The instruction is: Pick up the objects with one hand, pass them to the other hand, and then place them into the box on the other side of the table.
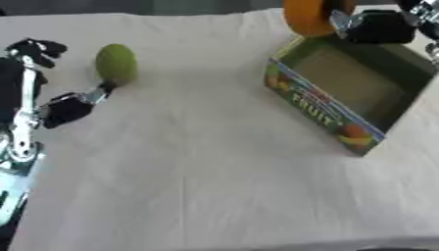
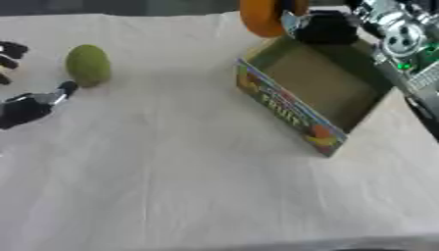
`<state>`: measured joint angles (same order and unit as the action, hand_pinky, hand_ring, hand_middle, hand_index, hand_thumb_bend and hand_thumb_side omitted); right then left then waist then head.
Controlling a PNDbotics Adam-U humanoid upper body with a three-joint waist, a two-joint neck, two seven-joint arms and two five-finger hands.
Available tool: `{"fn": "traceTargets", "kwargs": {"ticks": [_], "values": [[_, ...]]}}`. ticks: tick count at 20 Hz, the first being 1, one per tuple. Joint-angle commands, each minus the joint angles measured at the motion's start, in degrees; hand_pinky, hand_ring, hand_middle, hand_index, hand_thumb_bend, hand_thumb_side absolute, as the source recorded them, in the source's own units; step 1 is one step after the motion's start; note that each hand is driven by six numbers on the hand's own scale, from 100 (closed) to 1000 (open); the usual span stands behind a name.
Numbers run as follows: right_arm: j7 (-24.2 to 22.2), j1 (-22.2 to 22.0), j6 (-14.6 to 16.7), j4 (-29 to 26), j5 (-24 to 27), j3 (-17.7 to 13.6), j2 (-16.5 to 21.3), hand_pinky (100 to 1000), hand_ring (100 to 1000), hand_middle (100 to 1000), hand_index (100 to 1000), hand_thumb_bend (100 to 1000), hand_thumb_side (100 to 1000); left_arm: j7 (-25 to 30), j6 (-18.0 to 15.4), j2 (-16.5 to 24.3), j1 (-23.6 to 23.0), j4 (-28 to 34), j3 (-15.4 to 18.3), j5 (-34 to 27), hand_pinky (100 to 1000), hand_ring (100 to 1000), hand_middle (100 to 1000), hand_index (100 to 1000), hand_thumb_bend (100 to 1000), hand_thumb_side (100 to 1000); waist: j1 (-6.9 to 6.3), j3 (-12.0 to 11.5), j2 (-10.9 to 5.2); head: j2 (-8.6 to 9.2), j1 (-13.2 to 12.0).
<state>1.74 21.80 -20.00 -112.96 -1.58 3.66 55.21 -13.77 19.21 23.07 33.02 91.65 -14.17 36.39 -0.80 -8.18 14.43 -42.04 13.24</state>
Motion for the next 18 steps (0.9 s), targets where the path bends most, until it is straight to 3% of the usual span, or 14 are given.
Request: {"fn": "traceTargets", "kwargs": {"ticks": [1, 6, 14, 15, 16, 18], "values": [[3.6, -2.6, 0.4, 0.4, 0.4, -4.3, 3.2, 921, 700, 550, 669, 100, 199, -1.2, 2.2, 4.5, -0.6, 3.5, 3.1, -1.5, 496, 620, 609, 719, 738, 377, -0.05, 0.1, -0.82, 1.25, 0.7], [6.1, -5.9, 0.5, 6.7, -1.9, -5.3, 3.4, 917, 702, 555, 675, 100, 199, -3.1, 4.6, 7.6, -2.3, 6.1, 6.0, -4.0, 498, 624, 613, 722, 741, 374, -0.29, -0.1, -0.70, 1.83, 1.4], [3.0, -4.3, 3.1, 18.3, -6.3, -2.9, 2.9, 912, 725, 595, 707, 100, 220, -5.4, 6.0, 8.8, -1.9, 8.0, 8.5, -4.6, 499, 624, 613, 720, 753, 378, -0.25, -1.5, -0.40, 2.08, 2.2], [2.5, -4.2, 3.4, 19.4, -6.9, -2.8, 2.8, 912, 732, 612, 721, 100, 178, -5.5, 6.2, 9.0, -1.8, 8.0, 8.7, -4.5, 500, 625, 613, 720, 754, 377, -0.23, -1.7, -0.37, 2.02, 2.2], [2.0, -4.2, 3.7, 20.3, -7.5, -2.7, 2.7, 911, 736, 622, 728, 100, 229, -5.5, 6.4, 9.1, -1.6, 8.0, 9.0, -4.3, 500, 624, 613, 720, 754, 377, -0.22, -1.8, -0.32, 1.98, 2.1], [0.8, -4.1, 4.3, 21.8, -9.0, -2.5, 2.7, 904, 743, 661, 777, 100, 247, -5.5, 6.7, 9.2, -1.4, 7.8, 9.3, -4.2, 499, 625, 613, 720, 750, 381, -0.23, -2.0, -0.23, 1.88, 1.5]]}}
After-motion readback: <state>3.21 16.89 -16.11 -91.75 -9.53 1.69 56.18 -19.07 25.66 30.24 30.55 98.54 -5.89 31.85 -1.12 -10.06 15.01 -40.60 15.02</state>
